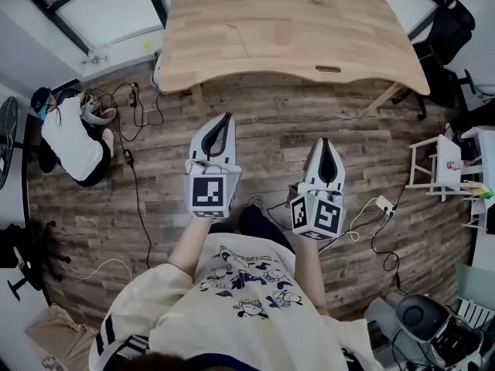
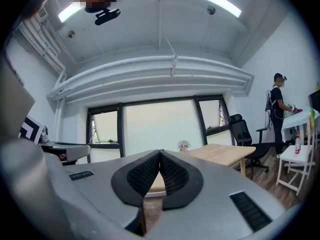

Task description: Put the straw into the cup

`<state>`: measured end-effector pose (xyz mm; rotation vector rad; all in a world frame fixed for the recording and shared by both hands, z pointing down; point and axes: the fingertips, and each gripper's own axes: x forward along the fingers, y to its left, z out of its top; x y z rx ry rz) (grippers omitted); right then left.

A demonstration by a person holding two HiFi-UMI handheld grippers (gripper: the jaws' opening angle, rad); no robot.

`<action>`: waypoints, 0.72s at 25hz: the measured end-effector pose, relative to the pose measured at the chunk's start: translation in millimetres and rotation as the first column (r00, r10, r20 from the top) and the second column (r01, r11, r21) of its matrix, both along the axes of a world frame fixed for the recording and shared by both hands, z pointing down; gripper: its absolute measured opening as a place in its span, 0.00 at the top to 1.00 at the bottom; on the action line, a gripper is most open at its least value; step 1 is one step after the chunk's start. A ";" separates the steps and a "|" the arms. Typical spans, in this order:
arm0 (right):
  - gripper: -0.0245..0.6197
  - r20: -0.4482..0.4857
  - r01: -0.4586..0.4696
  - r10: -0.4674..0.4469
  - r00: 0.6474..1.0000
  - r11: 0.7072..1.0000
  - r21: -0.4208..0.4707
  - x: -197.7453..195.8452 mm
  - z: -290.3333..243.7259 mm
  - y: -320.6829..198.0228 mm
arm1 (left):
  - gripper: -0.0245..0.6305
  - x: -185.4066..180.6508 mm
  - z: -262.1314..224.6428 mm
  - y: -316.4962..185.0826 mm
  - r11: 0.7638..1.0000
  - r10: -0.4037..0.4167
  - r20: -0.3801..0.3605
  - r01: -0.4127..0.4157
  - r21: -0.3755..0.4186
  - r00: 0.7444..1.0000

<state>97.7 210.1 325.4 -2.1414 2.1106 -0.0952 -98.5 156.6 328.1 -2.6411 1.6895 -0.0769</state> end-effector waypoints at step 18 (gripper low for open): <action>0.98 0.028 0.050 -0.049 0.998 0.998 -0.034 47.0 15.2 -52.8 | 0.92 33.4 11.4 -49.8 0.996 -0.075 0.011 0.076 -0.039 0.997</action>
